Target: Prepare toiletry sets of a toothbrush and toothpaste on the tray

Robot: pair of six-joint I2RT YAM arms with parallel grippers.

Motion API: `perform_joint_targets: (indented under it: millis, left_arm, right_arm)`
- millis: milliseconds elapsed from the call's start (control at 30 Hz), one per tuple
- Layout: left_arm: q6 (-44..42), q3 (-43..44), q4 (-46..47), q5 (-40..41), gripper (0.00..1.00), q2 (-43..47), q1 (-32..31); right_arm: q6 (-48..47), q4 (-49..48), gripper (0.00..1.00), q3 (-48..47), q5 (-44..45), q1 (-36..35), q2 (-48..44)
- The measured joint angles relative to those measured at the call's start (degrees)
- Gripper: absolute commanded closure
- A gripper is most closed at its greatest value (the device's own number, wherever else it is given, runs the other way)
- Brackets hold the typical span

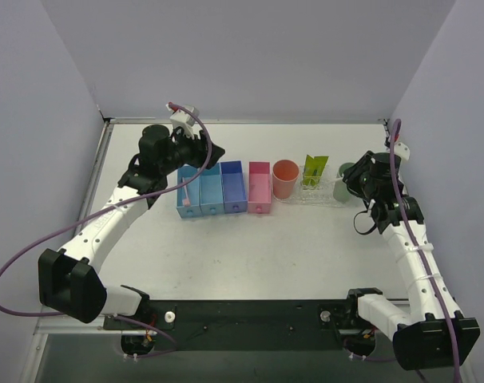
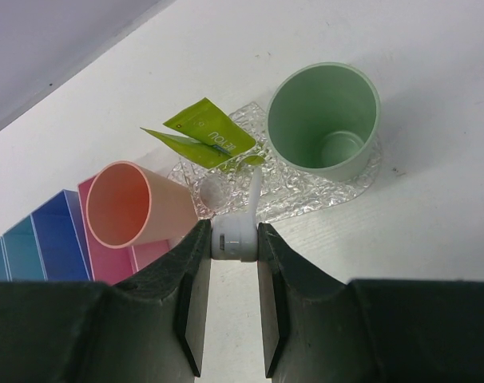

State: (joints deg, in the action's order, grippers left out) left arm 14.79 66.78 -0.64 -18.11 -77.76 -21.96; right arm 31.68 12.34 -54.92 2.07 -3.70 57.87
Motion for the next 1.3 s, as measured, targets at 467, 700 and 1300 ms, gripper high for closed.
perform_joint_targets:
  millis: [467, 700, 1300]
  left_arm:
    - [0.0, 0.0, 0.1, -0.2, 0.31, 0.0, 0.5]
    - [0.0, 0.0, 0.1, -0.2, 0.31, 0.0, 0.9]
    - [0.0, 1.5, 0.3, -0.2, 0.31, -2.0, 1.7]
  right_arm:
    - [0.5, -5.4, 1.00, 5.1, -0.8, 0.0, 0.4]
    - [1.5, -7.9, 1.00, 7.0, -1.0, 0.0, 2.3]
    - [1.8, -13.5, 1.00, 7.1, -3.4, 0.0, 11.5]
